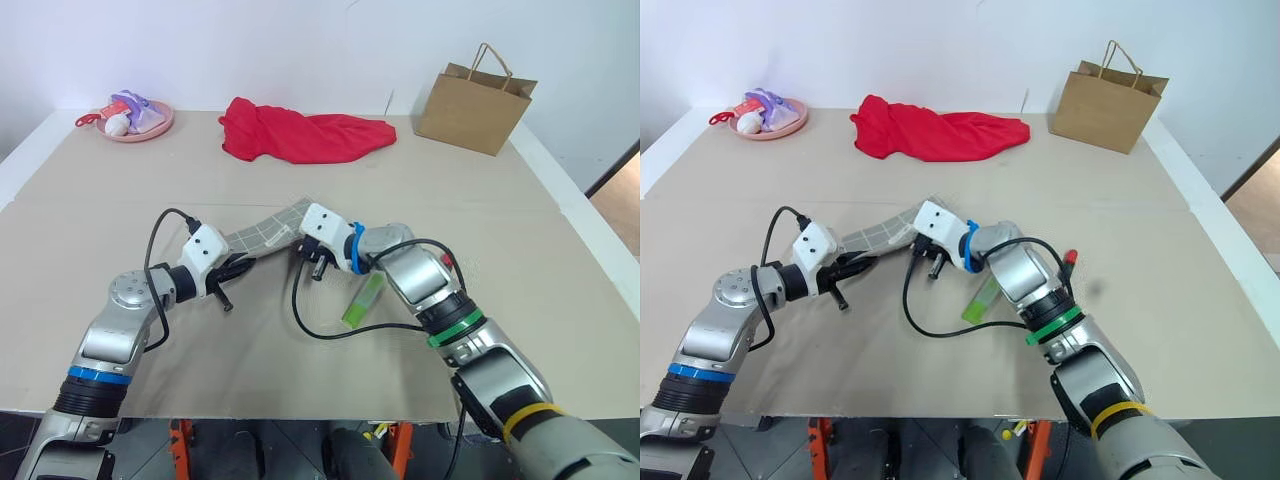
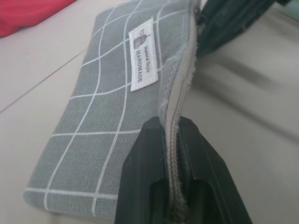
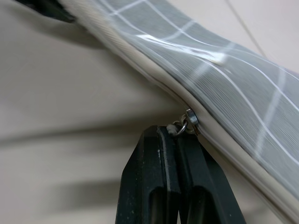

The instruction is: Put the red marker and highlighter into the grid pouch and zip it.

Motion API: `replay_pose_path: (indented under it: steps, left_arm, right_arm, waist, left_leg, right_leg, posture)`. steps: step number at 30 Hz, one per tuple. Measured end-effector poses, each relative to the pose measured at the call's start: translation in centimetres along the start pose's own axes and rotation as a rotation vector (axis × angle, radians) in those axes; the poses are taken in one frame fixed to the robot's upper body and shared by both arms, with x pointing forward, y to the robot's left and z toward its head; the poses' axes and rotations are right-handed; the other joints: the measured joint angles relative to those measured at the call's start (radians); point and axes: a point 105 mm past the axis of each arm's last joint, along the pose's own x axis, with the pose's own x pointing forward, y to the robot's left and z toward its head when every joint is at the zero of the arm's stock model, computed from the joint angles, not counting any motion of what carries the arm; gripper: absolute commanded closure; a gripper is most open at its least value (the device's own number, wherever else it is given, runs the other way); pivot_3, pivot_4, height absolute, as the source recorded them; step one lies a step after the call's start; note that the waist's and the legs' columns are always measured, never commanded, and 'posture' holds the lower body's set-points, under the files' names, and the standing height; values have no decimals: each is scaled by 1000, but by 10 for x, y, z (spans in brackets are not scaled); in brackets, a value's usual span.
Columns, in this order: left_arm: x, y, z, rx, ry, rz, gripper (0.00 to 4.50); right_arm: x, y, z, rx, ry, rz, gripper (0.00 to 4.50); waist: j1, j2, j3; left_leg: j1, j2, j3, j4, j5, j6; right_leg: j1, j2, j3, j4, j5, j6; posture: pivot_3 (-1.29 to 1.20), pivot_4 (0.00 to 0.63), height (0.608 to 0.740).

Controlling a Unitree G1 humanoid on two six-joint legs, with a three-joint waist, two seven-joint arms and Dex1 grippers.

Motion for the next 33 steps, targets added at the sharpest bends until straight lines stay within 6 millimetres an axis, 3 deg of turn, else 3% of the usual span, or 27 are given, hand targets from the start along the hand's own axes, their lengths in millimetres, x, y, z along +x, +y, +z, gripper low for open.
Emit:
replay_pose_path:
  steps: [7,13,17,18,22,26,28,33]
  left_arm:
    - [-1,-2,-4,-10,9,-4,4500]
    - [0,-3,-4,-18,12,-10,4500]
    - [0,-4,-3,-17,7,-12,4500]
    - [0,-4,-2,-17,5,-12,4500]
    - [0,-5,0,-12,-3,-11,4500]
    - [1,-6,1,-14,-7,-15,4500]
    - [1,-7,2,-18,-10,-18,4500]
    - [3,-9,4,-80,-36,-7,4500]
  right_arm:
    - [8,14,5,11,-6,45,4470]
    - [14,31,22,12,-60,116,4470]
    - [15,31,26,34,-81,116,4470]
    - [15,30,27,40,-88,110,3714]
    - [11,23,26,62,-114,85,2005]
    - [-4,16,9,138,-95,75,54]
    - [-18,15,5,205,-111,95,19]
    - [-85,24,5,274,-206,171,19]
  waist:
    - [0,0,0]
    - [0,0,0]
    - [1,0,0]
    - [1,0,0]
    - [1,0,0]
    - [1,0,0]
    - [2,0,0]
    - [5,0,0]
  left_leg:
    - [0,-1,0,0,0,0]
    - [0,0,-1,0,0,0]
    - [0,-1,-1,0,0,-1]
    - [0,-1,-1,0,0,-1]
    - [0,-1,-1,0,1,-1]
    - [0,-1,-1,0,1,-1]
    - [-1,-1,-2,0,0,-1]
    - [-2,-3,-6,1,0,-1]
  right_leg:
    - [0,-1,0,0,0,0]
    - [0,1,-1,0,0,0]
    - [1,-1,-1,0,0,0]
    - [1,-1,-1,0,0,0]
    - [1,-1,-1,0,0,0]
    - [1,-1,-1,0,0,0]
    - [1,-2,-2,0,0,0]
    - [2,-2,-4,-2,-1,2]
  posture:
    - [0,150,740]
    - [0,150,740]
    - [0,150,740]
    - [0,150,740]
    - [0,150,740]
    - [0,150,740]
    - [0,150,740]
    - [0,150,740]
